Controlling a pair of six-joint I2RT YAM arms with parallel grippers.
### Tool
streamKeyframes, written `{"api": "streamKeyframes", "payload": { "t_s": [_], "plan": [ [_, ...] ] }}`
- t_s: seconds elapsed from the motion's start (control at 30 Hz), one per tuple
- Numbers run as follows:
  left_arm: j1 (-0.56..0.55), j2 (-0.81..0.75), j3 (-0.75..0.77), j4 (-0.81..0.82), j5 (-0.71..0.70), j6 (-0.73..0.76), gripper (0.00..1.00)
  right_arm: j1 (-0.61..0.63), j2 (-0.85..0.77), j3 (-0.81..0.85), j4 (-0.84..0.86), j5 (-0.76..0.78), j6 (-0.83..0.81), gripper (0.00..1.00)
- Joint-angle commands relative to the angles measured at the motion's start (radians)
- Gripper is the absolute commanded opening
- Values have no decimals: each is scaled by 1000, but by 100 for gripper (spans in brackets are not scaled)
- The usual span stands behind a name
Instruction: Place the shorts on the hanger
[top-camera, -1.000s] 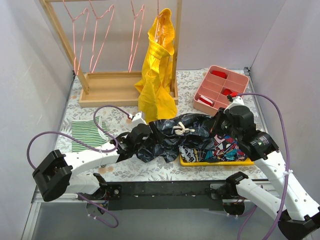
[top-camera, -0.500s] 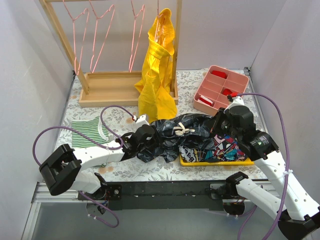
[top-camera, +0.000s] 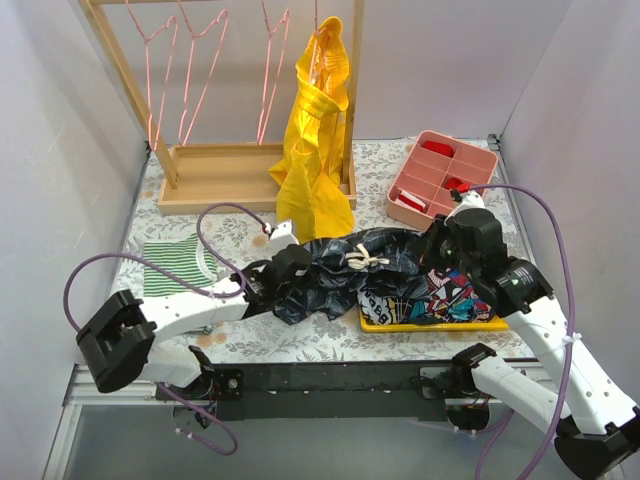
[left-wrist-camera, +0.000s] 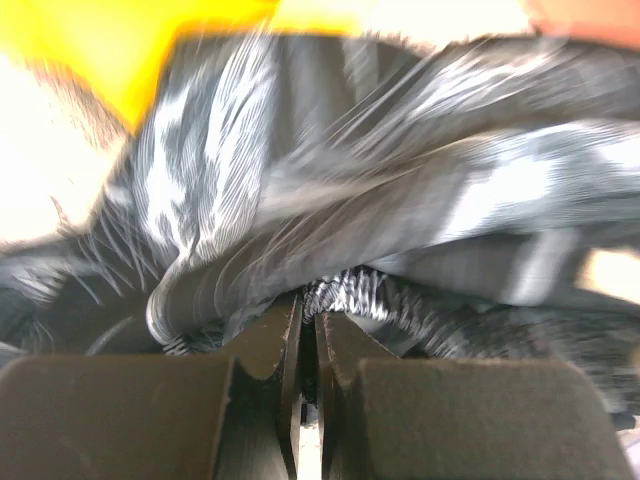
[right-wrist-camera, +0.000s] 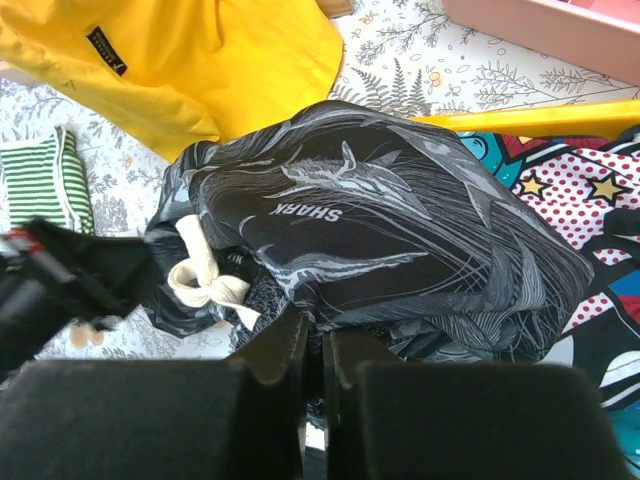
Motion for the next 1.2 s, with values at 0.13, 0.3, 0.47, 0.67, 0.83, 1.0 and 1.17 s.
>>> {"api": "streamKeyframes", "payload": {
  "t_s": [0.13, 0.3, 0.47, 0.67, 0.83, 1.0, 1.17],
  "plan": [
    [-9, -320, 407, -430, -171, 409, 0, -4, 156, 74, 101, -88, -123, 41],
    [-15, -302, 729, -744, -113, 537, 0, 6, 394, 216, 139, -209, -215, 66],
    [-15, -193, 848, -827, -27, 572, 0, 155, 361, 290, 142, -79, -262, 77],
    [-15, -92, 957, -840, 12, 594, 0, 507, 186, 97, 229, 198, -139, 81],
    [-15, -35, 994, -841, 18, 598, 0, 848, 129, -9, 317, 511, -17, 81],
    [-15, -22, 988, -807, 30, 589, 0, 1034, 309, 23, 294, 706, 154, 91],
    [-15, -12, 1009, -806, 51, 577, 0, 1033, 454, 37, 269, 798, 328, 99]
  ]
}}
